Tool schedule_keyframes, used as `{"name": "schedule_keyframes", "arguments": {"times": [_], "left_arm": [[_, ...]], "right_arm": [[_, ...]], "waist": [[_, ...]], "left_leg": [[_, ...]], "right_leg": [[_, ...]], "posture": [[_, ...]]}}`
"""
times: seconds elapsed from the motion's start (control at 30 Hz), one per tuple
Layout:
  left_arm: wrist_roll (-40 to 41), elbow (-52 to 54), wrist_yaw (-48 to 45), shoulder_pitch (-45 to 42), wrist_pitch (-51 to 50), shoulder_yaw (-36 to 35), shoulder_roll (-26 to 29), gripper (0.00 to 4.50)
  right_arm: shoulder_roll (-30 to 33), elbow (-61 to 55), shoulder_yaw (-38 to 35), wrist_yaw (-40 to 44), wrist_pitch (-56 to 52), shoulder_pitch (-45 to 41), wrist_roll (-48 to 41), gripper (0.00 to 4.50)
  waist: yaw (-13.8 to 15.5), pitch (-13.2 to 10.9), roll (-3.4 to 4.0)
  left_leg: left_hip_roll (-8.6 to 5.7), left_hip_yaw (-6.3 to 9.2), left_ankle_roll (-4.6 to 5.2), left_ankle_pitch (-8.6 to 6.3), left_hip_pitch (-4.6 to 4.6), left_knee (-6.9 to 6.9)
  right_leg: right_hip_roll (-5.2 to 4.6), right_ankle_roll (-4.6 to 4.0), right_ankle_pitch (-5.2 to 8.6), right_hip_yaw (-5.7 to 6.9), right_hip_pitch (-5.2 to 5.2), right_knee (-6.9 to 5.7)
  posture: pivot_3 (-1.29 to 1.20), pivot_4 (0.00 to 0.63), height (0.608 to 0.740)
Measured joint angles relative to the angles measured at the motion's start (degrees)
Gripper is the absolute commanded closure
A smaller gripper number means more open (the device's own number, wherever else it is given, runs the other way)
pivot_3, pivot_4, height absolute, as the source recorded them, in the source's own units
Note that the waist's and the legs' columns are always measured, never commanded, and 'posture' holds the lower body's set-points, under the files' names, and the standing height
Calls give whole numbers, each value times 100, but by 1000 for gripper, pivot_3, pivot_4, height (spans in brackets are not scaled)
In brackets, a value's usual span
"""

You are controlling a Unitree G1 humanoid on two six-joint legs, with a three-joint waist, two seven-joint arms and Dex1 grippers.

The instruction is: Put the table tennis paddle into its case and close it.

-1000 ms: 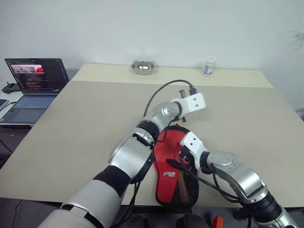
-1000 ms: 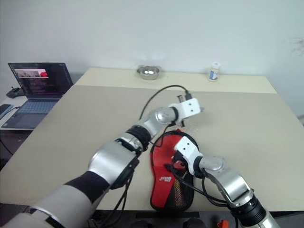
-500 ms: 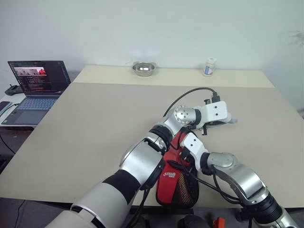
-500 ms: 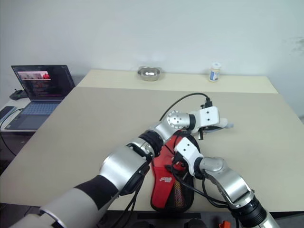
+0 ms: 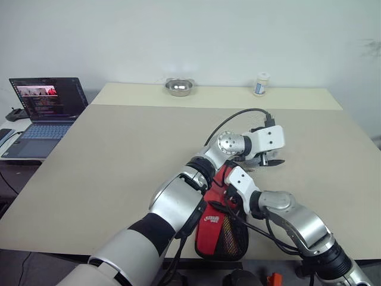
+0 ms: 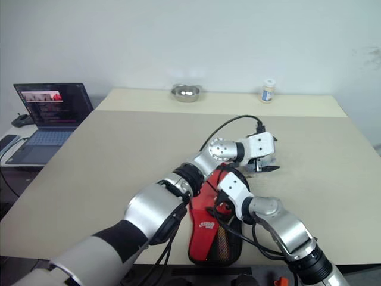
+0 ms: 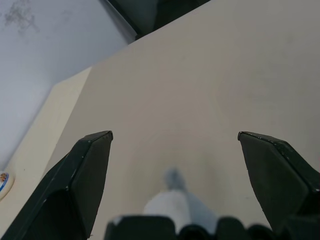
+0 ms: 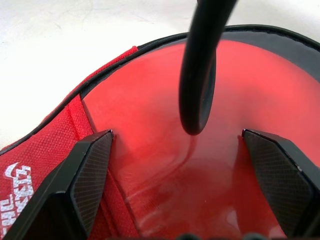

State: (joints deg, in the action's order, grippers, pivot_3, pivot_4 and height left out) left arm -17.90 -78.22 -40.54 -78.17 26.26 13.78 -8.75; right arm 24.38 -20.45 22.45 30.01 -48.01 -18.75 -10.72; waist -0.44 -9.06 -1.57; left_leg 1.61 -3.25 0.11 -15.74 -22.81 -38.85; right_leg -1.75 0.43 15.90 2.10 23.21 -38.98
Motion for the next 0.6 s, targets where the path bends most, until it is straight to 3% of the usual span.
{"name": "schedule_keyframes", "arguments": {"times": [0.2, 0.4, 0.6], "left_arm": [[9, 120, 252, 4, 114, -70, 179, 32], [323, 212, 570, -76, 52, -551, 941, 32], [1382, 409, -591, 61, -559, -1519, 1712, 32]], "right_arm": [[-91, 47, 10, -10, 0, -14, 41, 0], [-141, -265, -88, -65, -362, 4, 6, 0], [-21, -1289, -472, -128, -1390, 159, -400, 0]], "waist": [[-33, 7, 9], [-89, 6, 8], [-96, -2, 8]], "left_leg": [[7, 0, 0, 0, 5, 0], [5, 5, -1, 1, -3, 0], [3, 4, -5, 2, -16, -1]], "right_leg": [[7, 0, 0, -5, 0, -4], [4, 0, 0, 0, 0, -1], [-2, -1, -1, 5, 9, 4]], "posture": [[0, 150, 740], [0, 150, 740], [0, 150, 740]]}}
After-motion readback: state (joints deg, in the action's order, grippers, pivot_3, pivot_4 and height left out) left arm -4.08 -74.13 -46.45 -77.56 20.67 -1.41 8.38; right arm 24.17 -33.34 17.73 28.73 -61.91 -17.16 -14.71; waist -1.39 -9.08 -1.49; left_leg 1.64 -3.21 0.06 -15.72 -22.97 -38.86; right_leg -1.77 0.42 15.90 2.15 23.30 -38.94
